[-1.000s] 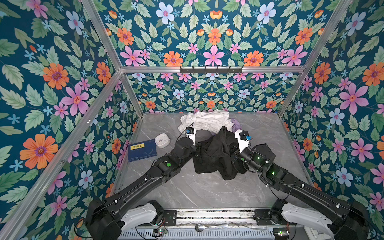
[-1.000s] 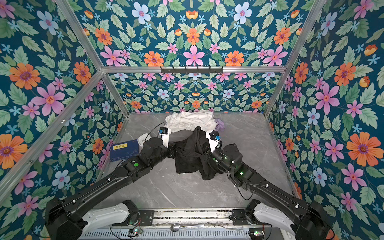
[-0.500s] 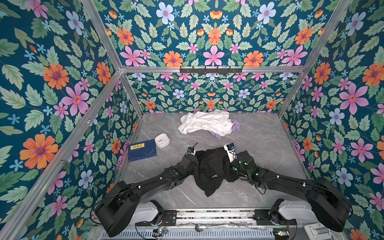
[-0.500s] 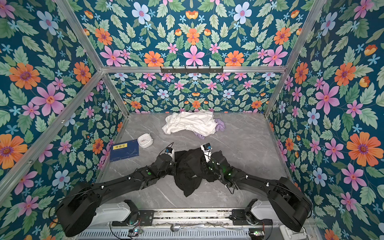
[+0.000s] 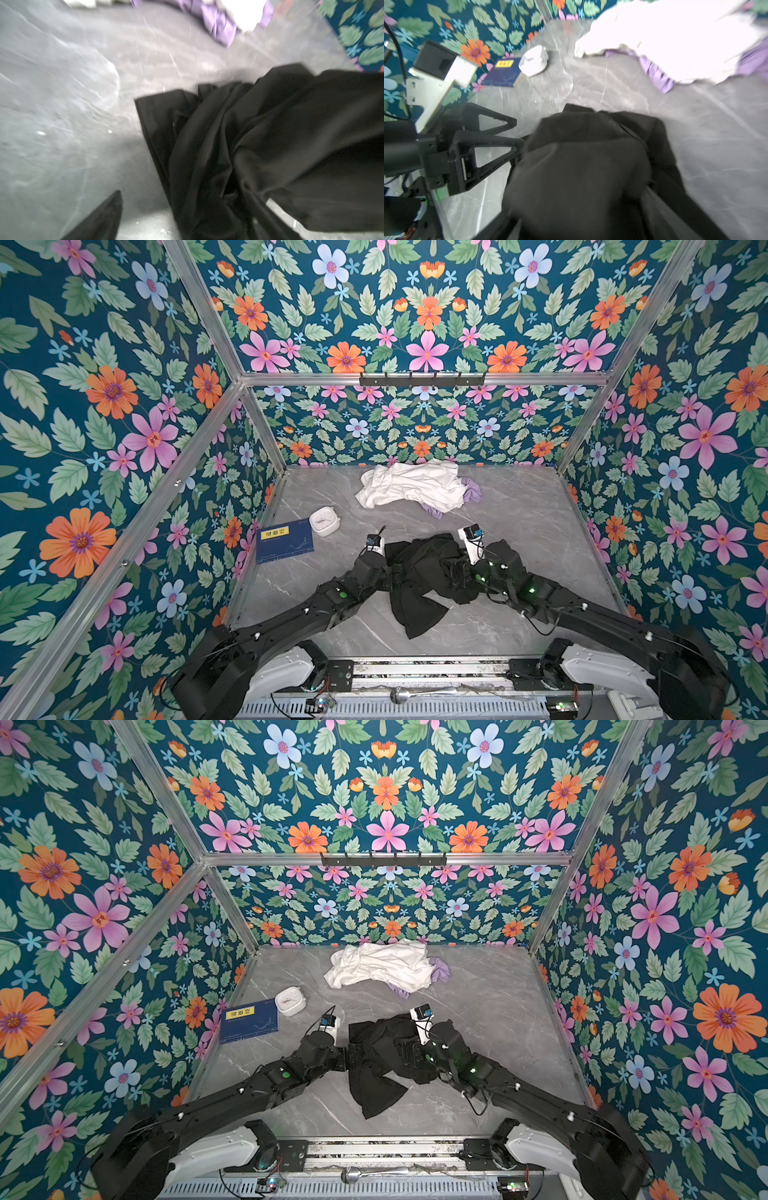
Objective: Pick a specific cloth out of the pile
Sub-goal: 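Lower the black garment onto the table nearer the robot with both grippers, then open both grippers to release the black garment and lift away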
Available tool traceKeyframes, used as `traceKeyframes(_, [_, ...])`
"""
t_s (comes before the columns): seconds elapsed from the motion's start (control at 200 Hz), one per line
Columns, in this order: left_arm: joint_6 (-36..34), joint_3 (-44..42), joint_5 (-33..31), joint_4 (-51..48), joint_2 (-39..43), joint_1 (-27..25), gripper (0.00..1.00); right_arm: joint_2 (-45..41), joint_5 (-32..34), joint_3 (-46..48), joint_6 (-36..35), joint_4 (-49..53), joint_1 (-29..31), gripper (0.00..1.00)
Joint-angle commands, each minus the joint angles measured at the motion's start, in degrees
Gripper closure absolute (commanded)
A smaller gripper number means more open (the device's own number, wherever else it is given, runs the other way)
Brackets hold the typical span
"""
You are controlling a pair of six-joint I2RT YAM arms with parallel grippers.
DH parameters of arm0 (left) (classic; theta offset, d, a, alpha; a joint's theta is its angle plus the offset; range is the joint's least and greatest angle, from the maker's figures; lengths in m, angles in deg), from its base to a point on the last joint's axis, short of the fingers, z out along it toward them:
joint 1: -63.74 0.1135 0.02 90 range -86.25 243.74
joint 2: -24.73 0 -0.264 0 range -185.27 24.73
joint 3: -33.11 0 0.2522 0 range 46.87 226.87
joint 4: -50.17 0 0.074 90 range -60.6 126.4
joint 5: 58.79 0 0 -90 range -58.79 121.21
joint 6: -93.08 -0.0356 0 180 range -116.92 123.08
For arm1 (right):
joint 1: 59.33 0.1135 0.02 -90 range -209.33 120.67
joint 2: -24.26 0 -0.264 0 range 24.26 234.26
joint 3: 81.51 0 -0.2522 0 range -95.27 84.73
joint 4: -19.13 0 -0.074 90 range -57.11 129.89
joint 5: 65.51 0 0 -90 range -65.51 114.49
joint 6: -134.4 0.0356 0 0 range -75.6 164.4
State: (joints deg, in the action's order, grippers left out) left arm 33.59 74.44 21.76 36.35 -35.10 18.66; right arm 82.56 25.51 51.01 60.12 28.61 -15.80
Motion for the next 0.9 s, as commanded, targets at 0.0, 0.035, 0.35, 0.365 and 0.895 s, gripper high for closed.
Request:
traceKeyframes(0.0, [-1.8, 0.6, -7.4, -6.8, 5.8, 0.1, 0.0, -5.5, 6.2, -1.9, -5.6, 13.5, -0.3, 0.08])
traceKeyframes(0.035, [-2.4, 0.7, -9.2, -7.8, 7.6, 0.1, 0.0, -7.2, 7.4, -2.3, -6.9, 14.9, -0.9, 0.05])
traceKeyframes(0.35, [-4.8, 2.8, -6.6, -4.6, 7.2, 9.5, 0.01, -11.3, 7.9, -2.3, -9.7, 13.2, -11.6, 0.01])
traceKeyframes(0.365, [-4.5, 3.0, -6.5, -4.4, 6.0, 11.2, 0.01, -11.0, 8.3, -1.6, -9.7, 11.7, -12.5, 0.01])
traceKeyframes(0.895, [-34.8, -1.5, -7.0, 37.1, -21.3, 34.9, 0.13, 18.4, 20.2, 14.6, -21.2, -40.3, -30.7, 0.01])
